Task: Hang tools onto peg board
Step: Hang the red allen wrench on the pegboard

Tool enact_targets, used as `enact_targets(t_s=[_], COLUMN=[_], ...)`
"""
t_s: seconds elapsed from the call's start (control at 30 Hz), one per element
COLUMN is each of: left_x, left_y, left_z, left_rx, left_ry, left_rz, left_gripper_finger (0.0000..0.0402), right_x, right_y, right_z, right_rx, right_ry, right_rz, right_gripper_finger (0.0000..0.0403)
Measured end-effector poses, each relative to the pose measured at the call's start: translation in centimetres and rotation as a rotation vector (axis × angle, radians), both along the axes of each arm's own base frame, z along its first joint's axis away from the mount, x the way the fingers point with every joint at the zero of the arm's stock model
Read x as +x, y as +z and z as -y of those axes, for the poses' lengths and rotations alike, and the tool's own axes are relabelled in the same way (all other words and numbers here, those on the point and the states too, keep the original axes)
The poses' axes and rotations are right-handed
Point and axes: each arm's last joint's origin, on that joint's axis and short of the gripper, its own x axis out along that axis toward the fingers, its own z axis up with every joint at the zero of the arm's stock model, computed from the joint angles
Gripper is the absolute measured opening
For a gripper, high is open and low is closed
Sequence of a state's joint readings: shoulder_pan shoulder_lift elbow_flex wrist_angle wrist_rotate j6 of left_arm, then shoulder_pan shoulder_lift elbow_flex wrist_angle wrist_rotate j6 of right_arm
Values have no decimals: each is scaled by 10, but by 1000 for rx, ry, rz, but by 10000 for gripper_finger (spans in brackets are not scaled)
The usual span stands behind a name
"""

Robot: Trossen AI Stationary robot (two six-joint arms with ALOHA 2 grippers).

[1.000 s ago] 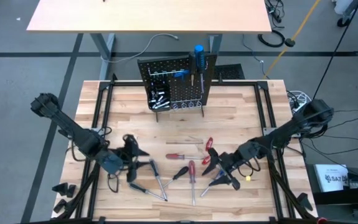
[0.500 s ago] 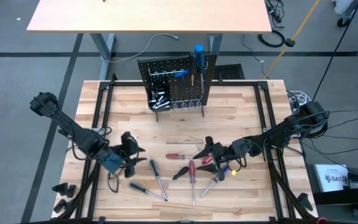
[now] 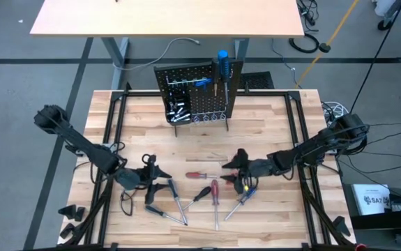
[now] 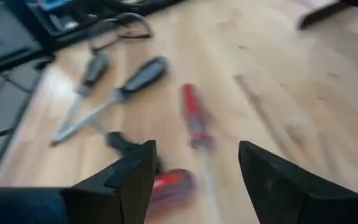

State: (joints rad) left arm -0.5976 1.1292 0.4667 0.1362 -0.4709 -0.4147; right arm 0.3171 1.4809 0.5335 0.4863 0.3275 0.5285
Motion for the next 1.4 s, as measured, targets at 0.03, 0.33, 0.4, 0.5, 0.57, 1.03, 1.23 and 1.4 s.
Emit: enact_targets(t_s=[0.03, 0.33, 0.4, 0.5, 0.57, 1.03, 1.23, 1.4], left_x=[3, 29, 33, 37, 39, 48, 48, 48], left_y=[-1, -10, -12, -19, -23, -30, -30, -30], left_z=[-1, -10, -11, -12, -12, -13, -13, -12], left_rx=[11, 55, 45, 44, 48, 29, 28, 21], left_ry=[4, -6, -6, -13, -9, -9, -11, -26], left_rz=[7, 62, 69, 45, 33, 50, 49, 46], left_gripper_finger=[169, 169, 169, 169, 169, 169, 169, 169], right_x=[0, -2, -2, 0, 3, 18, 28, 29], right_y=[-1, -20, -21, -17, -12, -13, 5, 16], right_z=[4, 59, 66, 73, 75, 78, 78, 81], right_rx=[-5, -12, -40, -71, -84, -117, -242, -515], right_ry=[-13, -23, -27, -29, -28, -7, 96, 237], right_rz=[-15, -273, -312, -386, -414, -518, -582, -685], right_gripper_finger=[219, 208, 203, 193, 184, 140, 139, 139])
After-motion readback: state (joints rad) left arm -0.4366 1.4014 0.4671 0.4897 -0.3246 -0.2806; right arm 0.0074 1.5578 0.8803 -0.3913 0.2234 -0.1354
